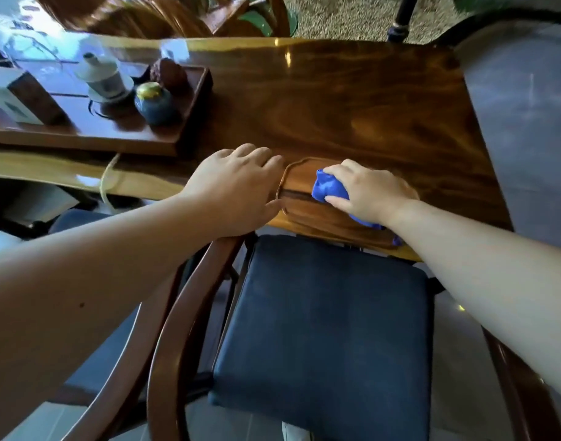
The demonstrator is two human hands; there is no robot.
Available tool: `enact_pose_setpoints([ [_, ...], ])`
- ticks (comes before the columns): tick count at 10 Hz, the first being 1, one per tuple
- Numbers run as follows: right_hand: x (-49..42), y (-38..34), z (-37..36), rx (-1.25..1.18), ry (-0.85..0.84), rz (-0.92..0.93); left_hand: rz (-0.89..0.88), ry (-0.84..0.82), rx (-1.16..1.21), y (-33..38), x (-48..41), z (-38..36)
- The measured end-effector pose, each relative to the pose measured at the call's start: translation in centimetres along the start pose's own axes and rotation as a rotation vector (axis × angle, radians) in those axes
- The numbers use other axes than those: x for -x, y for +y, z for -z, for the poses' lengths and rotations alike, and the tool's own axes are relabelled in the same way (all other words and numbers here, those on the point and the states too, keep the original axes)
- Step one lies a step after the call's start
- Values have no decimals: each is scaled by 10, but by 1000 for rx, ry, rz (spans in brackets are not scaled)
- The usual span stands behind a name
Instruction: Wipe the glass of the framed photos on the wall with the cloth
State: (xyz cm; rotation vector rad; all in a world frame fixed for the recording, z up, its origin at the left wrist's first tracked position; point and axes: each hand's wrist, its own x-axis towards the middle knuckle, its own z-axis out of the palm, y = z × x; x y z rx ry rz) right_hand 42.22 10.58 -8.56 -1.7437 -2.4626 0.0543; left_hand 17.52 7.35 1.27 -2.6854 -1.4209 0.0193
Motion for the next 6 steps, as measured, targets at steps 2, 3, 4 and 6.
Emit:
enact_pose_setpoints([
  [2, -8, 10, -29, -52, -93, 39, 11, -58, 20, 1, -1, -34],
  [3, -8, 12, -36, -4, -94, 79, 17, -71, 12, 0, 0, -41],
  [4, -6, 11, -39, 94, -175, 85, 28, -95, 16, -1, 3, -40],
  [6, -13, -4, -9, 127, -203, 104, 60, -92, -69, -13, 18, -14],
])
